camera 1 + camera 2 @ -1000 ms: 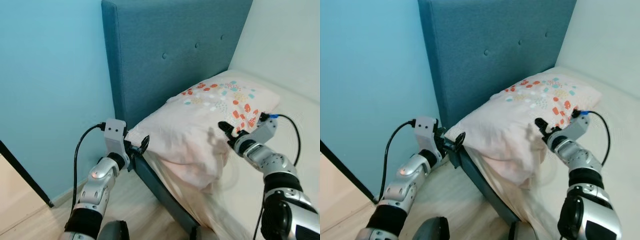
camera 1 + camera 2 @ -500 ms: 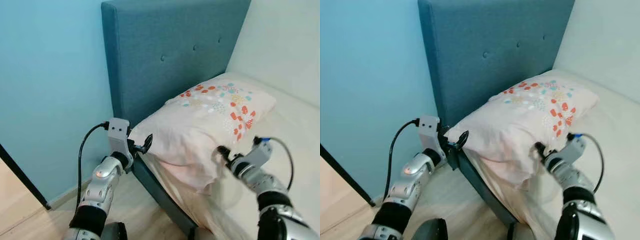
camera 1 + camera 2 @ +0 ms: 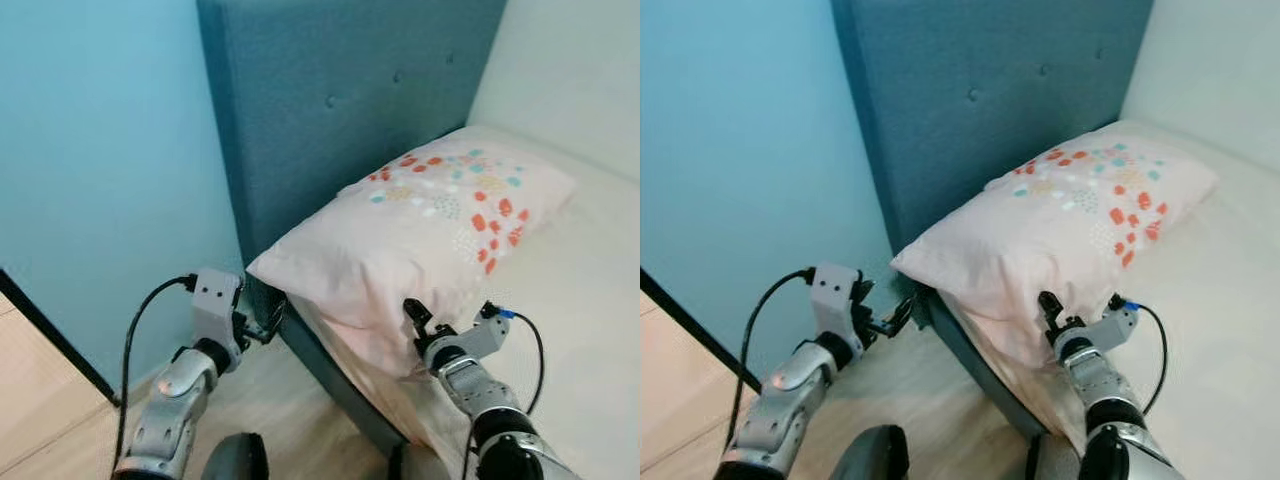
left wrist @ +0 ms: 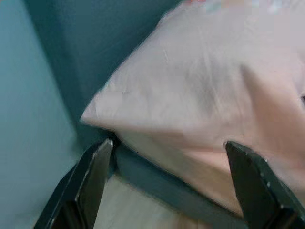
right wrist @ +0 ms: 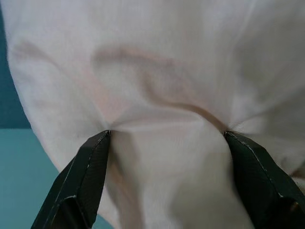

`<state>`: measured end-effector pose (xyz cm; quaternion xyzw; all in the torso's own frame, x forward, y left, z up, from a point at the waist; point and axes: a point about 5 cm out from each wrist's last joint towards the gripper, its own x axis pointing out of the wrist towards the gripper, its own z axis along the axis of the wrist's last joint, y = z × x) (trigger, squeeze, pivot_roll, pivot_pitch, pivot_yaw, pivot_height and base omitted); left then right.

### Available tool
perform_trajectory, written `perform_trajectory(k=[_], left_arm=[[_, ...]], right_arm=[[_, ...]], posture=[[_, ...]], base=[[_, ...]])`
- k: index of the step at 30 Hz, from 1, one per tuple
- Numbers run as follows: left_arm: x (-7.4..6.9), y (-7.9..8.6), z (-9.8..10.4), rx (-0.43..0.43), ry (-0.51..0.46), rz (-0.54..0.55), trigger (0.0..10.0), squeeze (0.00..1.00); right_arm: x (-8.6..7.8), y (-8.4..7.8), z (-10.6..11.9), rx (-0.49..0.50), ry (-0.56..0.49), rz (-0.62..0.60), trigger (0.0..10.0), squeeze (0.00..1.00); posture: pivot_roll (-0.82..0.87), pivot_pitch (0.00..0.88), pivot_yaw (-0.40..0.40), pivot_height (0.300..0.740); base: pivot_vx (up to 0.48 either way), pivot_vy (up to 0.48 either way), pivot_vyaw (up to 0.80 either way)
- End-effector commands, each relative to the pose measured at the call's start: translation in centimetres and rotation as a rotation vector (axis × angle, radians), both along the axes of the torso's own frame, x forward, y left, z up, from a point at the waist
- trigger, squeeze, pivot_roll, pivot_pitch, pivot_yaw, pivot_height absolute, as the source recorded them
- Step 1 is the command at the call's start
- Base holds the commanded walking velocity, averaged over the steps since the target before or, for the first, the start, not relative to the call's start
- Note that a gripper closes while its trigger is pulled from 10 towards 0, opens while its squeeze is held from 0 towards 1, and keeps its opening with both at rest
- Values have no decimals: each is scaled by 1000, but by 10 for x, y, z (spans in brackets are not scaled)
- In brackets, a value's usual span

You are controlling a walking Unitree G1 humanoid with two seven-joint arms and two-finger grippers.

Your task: Clean up the room

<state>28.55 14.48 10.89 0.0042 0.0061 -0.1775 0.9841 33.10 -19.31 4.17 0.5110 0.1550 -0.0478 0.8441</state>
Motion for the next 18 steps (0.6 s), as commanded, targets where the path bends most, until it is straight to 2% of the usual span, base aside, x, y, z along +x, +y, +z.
perform_trajectory(k=[1, 4, 6, 7, 10, 11, 14, 17, 18], left_arm=[[-12, 10, -2, 37, 32, 7, 10000, 0], [-17, 13, -2, 45, 35, 14, 10000, 0], [-30, 21, 0, 68, 44, 44, 10000, 0], [-30, 21, 0, 68, 44, 44, 10000, 0], [-42, 29, 4, 100, 53, 66, 10000, 0], [-42, 29, 4, 100, 53, 66, 10000, 0], [-43, 31, 6, 113, 57, 65, 10000, 0], [-40, 29, 8, 113, 57, 60, 10000, 0], [-37, 26, 8, 107, 54, 57, 10000, 0]], right_arm=[[-4, 17, -10, 46, 32, 23, 10000, 0], [-3, 21, -9, 74, 11, 25, 10000, 0], [1, 34, -2, 169, -80, 55, 10000, 0], [1, 34, -2, 169, -80, 55, 10000, 0], [15, 55, 21, 254, -233, 129, 10000, 0], [15, 55, 21, 254, -233, 129, 10000, 0], [28, 67, 43, 262, -310, 184, 10000, 0], [34, 70, 52, 239, -312, 199, 10000, 0], [34, 71, 50, 200, -283, 219, 10000, 0]], posture=[[293, 243, 12, 581], [315, 258, 17, 581], [382, 290, 30, 581], [382, 290, 30, 581], [414, 295, 43, 581], [414, 295, 43, 581], [409, 283, 44, 581], [395, 269, 36, 581], [382, 261, 28, 581]], base=[[0, 0, 0], [0, 0, 0], [0, 0, 0], [0, 0, 0], [0, 0, 0], [0, 0, 0], [0, 0, 0], [0, 0, 0], [0, 0, 0]])
